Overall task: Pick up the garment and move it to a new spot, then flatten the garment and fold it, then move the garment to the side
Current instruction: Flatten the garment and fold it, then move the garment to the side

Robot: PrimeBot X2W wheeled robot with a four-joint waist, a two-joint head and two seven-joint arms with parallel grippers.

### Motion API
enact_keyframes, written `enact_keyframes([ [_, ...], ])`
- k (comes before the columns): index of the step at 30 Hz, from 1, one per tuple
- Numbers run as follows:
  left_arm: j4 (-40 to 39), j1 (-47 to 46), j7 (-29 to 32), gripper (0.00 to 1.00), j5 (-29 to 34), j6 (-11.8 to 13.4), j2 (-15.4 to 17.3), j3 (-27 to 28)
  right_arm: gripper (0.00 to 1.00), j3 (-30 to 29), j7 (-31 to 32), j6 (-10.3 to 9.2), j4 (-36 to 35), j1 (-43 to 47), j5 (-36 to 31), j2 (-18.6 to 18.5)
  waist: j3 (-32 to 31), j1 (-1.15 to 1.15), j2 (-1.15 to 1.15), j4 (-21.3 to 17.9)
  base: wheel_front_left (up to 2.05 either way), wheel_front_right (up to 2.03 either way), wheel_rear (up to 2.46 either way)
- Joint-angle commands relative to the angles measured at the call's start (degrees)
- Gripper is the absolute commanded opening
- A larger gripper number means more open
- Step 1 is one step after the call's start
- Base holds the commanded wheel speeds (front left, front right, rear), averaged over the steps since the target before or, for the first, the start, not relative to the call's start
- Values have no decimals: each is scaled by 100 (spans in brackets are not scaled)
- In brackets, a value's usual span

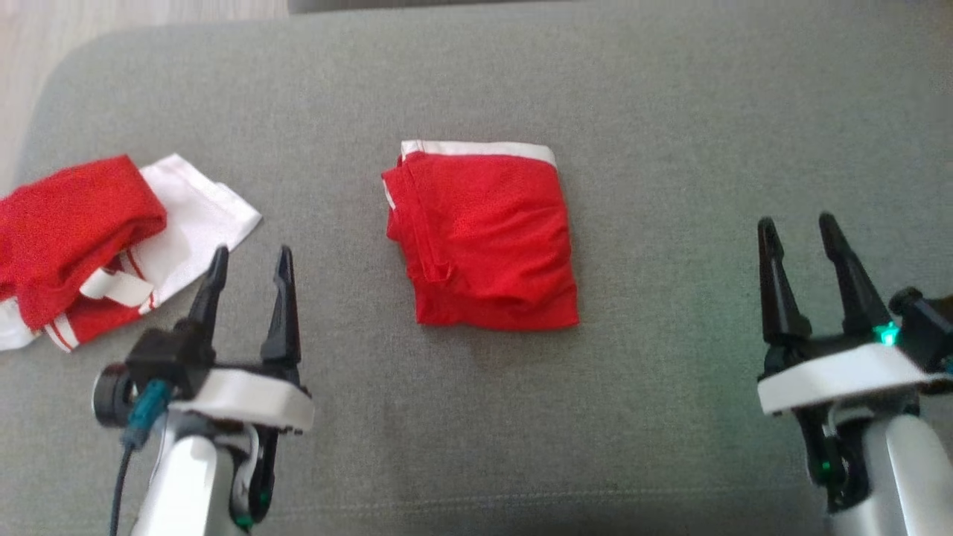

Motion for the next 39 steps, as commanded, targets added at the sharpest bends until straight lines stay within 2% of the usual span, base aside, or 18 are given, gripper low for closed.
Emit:
enact_keyframes([
  [1, -164, -8, -29, 100, -11, -1, 128, 175, 100, 66, 60, -4, -249, 45, -32, -8, -175, 0, 0, -24, 0, 0, 0],
  [14, -152, 636, -7, 100, 8, 182, 194, 126, 100, -64, 403, -4, -472, 786, -106, 56, -852, 0, 0, -44, 0, 0, 0],
  [39, -330, 679, 44, 100, 7, 355, 302, 50, 100, -102, 518, -4, -652, 856, -147, 82, -852, 0, 0, -5, 0, 0, 0],
])
